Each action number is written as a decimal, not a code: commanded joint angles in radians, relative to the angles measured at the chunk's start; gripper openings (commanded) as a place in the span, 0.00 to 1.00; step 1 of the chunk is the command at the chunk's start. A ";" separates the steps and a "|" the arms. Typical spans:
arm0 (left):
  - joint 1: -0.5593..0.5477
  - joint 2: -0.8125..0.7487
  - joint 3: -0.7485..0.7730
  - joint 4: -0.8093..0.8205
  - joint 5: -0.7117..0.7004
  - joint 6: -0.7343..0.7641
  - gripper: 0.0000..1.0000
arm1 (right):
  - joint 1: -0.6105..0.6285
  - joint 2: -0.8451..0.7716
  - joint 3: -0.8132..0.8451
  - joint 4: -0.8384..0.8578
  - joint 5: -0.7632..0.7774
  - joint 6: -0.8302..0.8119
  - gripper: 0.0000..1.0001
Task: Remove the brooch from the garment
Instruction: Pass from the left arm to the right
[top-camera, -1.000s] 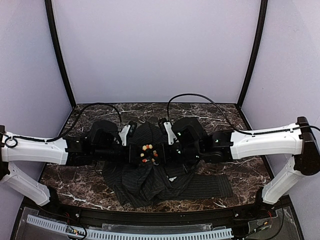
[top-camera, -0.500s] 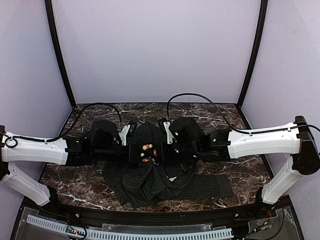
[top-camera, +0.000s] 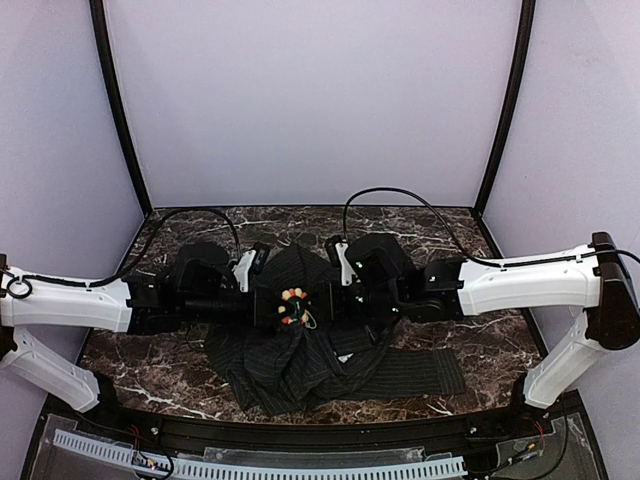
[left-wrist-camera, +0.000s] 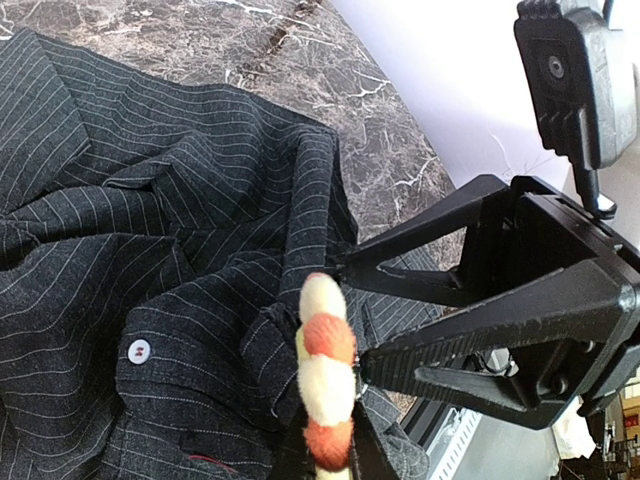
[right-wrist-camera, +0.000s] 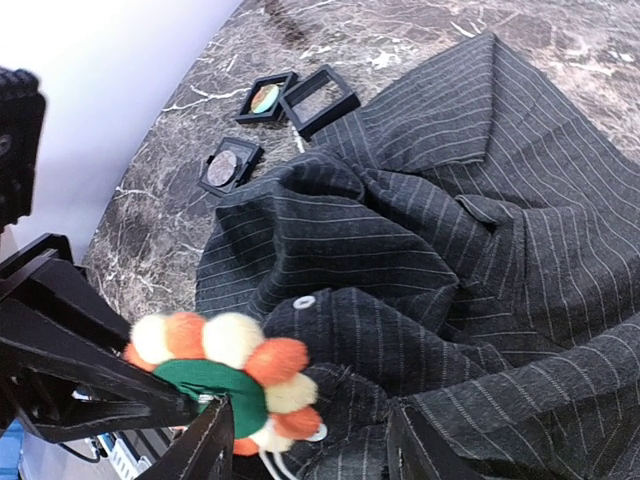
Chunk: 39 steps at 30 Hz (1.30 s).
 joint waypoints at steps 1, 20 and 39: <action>0.008 -0.036 -0.019 0.045 0.013 -0.003 0.01 | -0.032 -0.033 -0.045 0.021 -0.022 0.019 0.52; 0.019 -0.086 -0.092 0.219 0.135 0.015 0.01 | -0.119 -0.270 -0.376 0.513 -0.435 -0.010 0.75; 0.020 -0.067 -0.105 0.414 0.376 0.023 0.01 | -0.122 -0.144 -0.429 0.884 -0.702 0.075 0.70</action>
